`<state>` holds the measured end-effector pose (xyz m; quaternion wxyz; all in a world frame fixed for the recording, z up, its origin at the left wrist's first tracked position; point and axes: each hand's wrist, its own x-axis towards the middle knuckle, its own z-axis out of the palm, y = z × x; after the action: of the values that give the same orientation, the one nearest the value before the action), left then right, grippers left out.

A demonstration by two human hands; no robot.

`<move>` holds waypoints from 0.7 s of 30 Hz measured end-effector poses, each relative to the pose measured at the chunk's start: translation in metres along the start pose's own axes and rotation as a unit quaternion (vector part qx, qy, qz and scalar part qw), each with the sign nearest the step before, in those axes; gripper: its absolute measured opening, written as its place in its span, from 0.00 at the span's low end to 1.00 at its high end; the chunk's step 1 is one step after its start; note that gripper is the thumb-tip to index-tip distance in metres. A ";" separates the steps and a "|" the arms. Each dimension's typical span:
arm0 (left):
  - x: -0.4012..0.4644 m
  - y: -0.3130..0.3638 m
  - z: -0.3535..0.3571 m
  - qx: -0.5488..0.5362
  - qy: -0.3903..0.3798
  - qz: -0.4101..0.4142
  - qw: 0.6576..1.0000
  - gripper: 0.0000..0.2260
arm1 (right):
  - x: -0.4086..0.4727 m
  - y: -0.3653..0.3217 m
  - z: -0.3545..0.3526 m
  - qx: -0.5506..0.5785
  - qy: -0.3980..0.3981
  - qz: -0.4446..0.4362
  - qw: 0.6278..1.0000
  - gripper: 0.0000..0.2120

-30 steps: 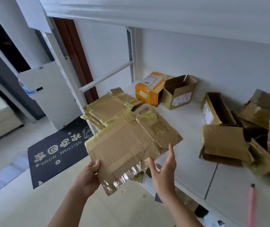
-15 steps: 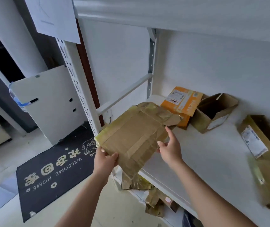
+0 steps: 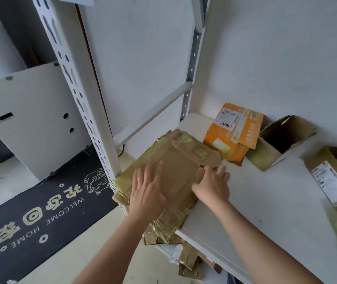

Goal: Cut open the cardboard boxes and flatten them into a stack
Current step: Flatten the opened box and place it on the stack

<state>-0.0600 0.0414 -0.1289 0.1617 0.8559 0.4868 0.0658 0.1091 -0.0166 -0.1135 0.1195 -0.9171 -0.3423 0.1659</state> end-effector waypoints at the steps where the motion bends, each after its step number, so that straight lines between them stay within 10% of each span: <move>1: 0.006 0.000 0.004 -0.003 -0.031 0.016 0.999 0.46 | 0.001 -0.005 0.001 -0.075 0.059 -0.032 0.995 0.30; 7: 0.035 0.004 0.017 0.031 -0.182 -0.005 0.983 0.46 | 0.042 -0.004 0.023 -0.099 0.054 -0.182 0.977 0.32; 21: 0.036 -0.014 0.051 0.071 -0.021 0.046 0.996 0.40 | 0.057 0.019 0.057 -0.068 0.028 -0.179 0.981 0.40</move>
<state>-0.0394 0.0680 -0.1832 0.1069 0.8879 0.4470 0.0206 0.1380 0.0136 -0.1849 0.0945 -0.8513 -0.5078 0.0924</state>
